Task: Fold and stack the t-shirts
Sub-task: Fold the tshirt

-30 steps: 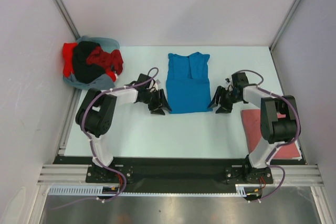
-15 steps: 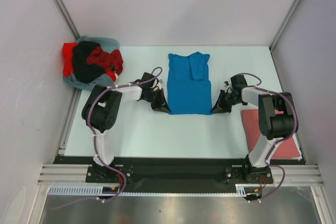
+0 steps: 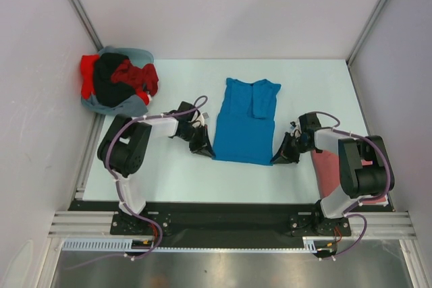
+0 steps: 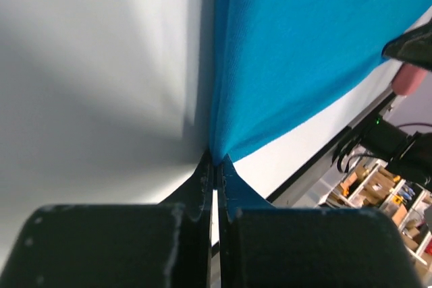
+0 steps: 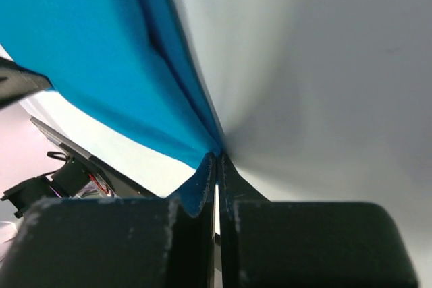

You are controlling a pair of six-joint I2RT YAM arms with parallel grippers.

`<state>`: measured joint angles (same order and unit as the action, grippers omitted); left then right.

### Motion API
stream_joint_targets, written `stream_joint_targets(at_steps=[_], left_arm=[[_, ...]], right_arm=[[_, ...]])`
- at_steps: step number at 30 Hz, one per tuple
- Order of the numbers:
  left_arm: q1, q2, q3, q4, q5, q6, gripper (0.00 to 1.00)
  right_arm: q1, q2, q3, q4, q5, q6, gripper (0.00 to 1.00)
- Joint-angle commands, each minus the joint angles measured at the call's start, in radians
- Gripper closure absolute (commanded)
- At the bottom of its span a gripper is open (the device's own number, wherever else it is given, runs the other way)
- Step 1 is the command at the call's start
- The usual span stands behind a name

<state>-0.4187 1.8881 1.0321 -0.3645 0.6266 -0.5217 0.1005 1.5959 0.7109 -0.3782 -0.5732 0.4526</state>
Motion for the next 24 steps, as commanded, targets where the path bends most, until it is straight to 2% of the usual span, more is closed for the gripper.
stream_joint_targets(at_steps=[1, 3, 5, 8, 11, 12, 15, 18, 24], left_arm=[[-0.005, -0.053, -0.059, -0.021, 0.002, 0.028, 1.00], [-0.008, -0.061, -0.069, -0.016, 0.016, 0.029, 0.99], [-0.008, -0.069, -0.072, -0.016, 0.021, 0.029, 0.92], [-0.008, -0.110, -0.079, -0.017, 0.018, 0.032, 0.66], [-0.008, -0.165, -0.098, -0.016, -0.005, 0.014, 0.54], [-0.008, -0.178, -0.112, -0.016, -0.005, -0.007, 0.52], [-0.008, -0.192, -0.153, 0.021, 0.022, -0.079, 0.47], [-0.011, -0.175, -0.197, 0.104, 0.045, -0.162, 0.47], [-0.017, -0.114, -0.187, 0.150, 0.022, -0.196, 0.47]], right_arm=[[-0.004, -0.030, 0.002, -0.042, 0.038, -0.011, 1.00], [-0.005, -0.037, 0.018, -0.079, 0.045, -0.017, 1.00], [-0.004, -0.054, 0.018, -0.102, 0.064, -0.019, 1.00], [-0.004, -0.102, 0.004, -0.146, 0.082, -0.017, 0.87], [-0.005, -0.160, -0.030, -0.160, 0.072, 0.001, 0.76], [-0.004, -0.174, -0.053, -0.160, 0.067, 0.011, 0.69], [-0.002, -0.223, -0.096, -0.134, 0.049, 0.046, 0.59], [-0.002, -0.234, -0.125, -0.090, 0.044, 0.070, 0.57], [0.002, -0.189, -0.143, -0.021, 0.039, 0.077, 0.57]])
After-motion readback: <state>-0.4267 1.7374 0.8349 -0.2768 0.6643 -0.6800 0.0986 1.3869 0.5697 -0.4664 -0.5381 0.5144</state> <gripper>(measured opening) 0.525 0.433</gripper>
